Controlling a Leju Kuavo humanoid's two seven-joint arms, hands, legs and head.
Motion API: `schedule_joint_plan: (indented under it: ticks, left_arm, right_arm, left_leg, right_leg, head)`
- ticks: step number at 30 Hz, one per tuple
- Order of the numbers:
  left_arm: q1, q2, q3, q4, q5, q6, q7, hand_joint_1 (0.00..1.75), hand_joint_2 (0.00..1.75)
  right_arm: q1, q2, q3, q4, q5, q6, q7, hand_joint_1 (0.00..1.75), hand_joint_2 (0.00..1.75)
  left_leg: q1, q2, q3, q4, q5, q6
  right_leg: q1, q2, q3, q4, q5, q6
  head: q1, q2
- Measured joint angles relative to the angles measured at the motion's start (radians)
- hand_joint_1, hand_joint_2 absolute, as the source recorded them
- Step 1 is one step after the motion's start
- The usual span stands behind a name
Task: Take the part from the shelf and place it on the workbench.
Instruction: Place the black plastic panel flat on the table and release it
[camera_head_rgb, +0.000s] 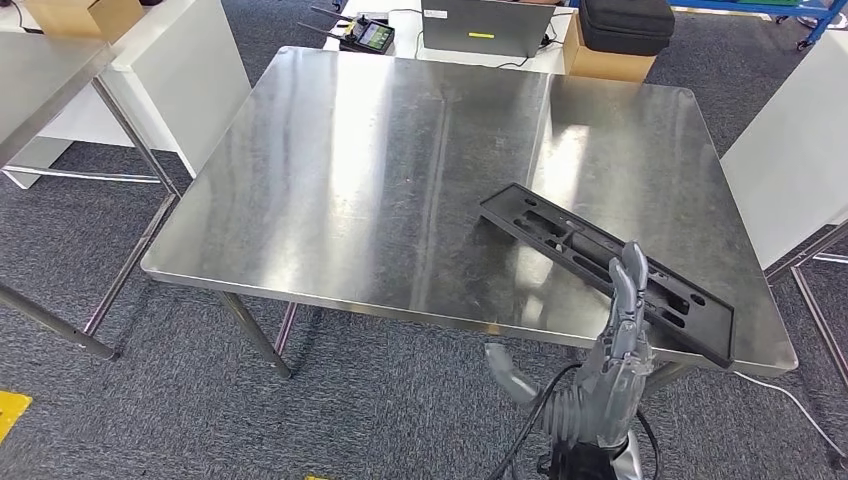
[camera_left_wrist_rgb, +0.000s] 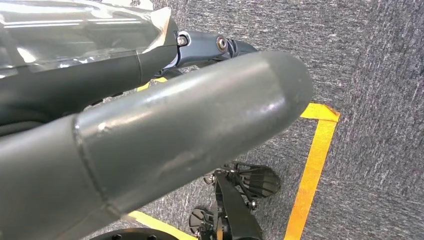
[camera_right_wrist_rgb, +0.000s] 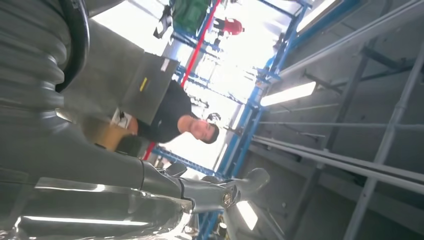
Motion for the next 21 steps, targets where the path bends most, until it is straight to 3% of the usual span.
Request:
schedule_joint_plan:
  ticks: [9, 15, 21]
  left_arm:
    - [0.0, -0.002, 0.013, 0.0, 0.006, 0.002, 0.002, 0.0, 0.0]
    - [-0.001, -0.002, 0.05, 0.0, 0.06, 0.01, 0.02, 0.0, 0.0]
    - [-0.001, -0.002, 0.096, 0.0, 0.1, 0.023, 0.029, 0.0, 0.0]
  right_arm:
    - [0.007, 0.003, 0.008, 0.001, -0.016, 0.022, -0.001, 0.0, 1.75]
    - [0.012, 0.037, 0.009, 0.029, -0.185, 0.213, -0.047, 0.0, 1.75]
    - [0.002, 0.083, 0.006, 0.075, -0.233, 0.303, -0.06, 0.0, 1.75]
  left_leg:
    - [0.0, 0.0, 0.0, 0.0, -0.001, 0.001]
    - [-0.002, 0.0, 0.002, 0.001, -0.005, 0.002]
    - [-0.011, 0.0, 0.003, 0.003, -0.008, 0.011]
  right_leg:
    - [0.0, 0.0, 0.0, 0.0, -0.001, 0.001]
    - [-0.006, 0.0, 0.002, -0.001, -0.002, 0.002]
    - [-0.015, 0.0, 0.012, -0.001, -0.001, 0.009]
  head:
    - [0.0, 0.0]
    - [0.0, 0.0]
    - [0.0, 0.0]
